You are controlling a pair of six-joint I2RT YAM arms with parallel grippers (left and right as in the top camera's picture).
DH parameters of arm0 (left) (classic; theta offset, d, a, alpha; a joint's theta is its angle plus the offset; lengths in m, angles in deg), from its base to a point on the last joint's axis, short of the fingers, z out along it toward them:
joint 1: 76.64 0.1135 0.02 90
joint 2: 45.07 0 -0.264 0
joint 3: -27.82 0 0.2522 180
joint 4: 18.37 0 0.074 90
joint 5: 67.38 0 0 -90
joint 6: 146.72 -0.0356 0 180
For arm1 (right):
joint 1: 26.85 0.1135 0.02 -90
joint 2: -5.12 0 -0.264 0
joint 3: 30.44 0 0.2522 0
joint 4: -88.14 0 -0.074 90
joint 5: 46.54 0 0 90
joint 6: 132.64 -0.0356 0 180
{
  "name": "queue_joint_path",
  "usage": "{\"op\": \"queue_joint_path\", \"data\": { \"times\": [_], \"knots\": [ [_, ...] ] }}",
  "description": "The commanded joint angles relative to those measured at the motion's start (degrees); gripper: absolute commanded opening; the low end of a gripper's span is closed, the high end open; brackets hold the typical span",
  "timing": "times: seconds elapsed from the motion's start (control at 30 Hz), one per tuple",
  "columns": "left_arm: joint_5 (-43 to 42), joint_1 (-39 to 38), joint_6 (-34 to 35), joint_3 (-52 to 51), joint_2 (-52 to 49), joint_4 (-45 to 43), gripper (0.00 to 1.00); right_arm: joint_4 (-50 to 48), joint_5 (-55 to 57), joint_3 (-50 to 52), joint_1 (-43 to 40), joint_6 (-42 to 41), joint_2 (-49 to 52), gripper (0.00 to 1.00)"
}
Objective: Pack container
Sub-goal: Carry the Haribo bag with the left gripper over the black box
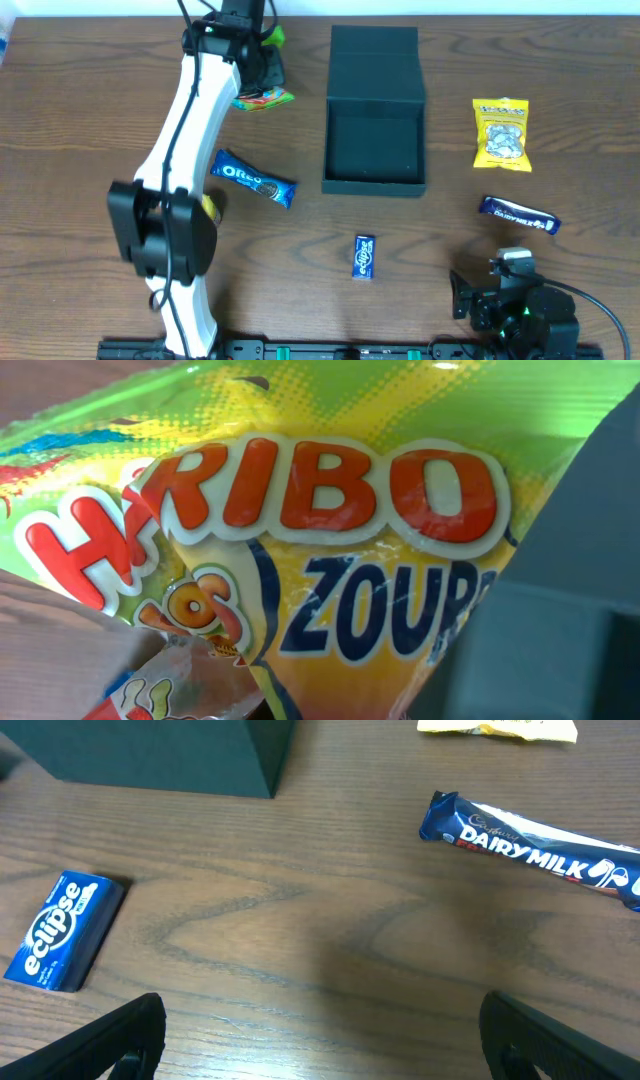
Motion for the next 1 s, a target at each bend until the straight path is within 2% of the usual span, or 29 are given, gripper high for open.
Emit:
{"op": "queue_joint_path", "data": {
  "times": [0.0,0.17,0.43,0.77,0.97],
  "knots": [
    [-0.9,-4.55,-0.15,-0.04,3.69,0.94,0.05,0.39,0.33,0.28,-0.37,-0.59,-0.31,0.99],
    [-0.87,-12.13,0.42,-0.04,5.55,0.98,0.06,0.39,0.33,0.28,-0.37,-0.59,-0.31,0.99],
    [-0.33,-22.75,7.04,-0.04,5.35,0.02,0.05,0.39,0.33,0.28,-0.37,-0.57,-0.31,0.99],
    [0.22,-29.49,16.11,-0.07,4.5,0.52,0.05,0.39,0.33,0.28,-0.37,-0.57,-0.31,0.99],
    [0.44,-32.11,18.75,-0.07,1.51,0.9,0.06,0.39,0.33,0.28,-0.37,-0.57,-0.31,0.99]
  ]
}}
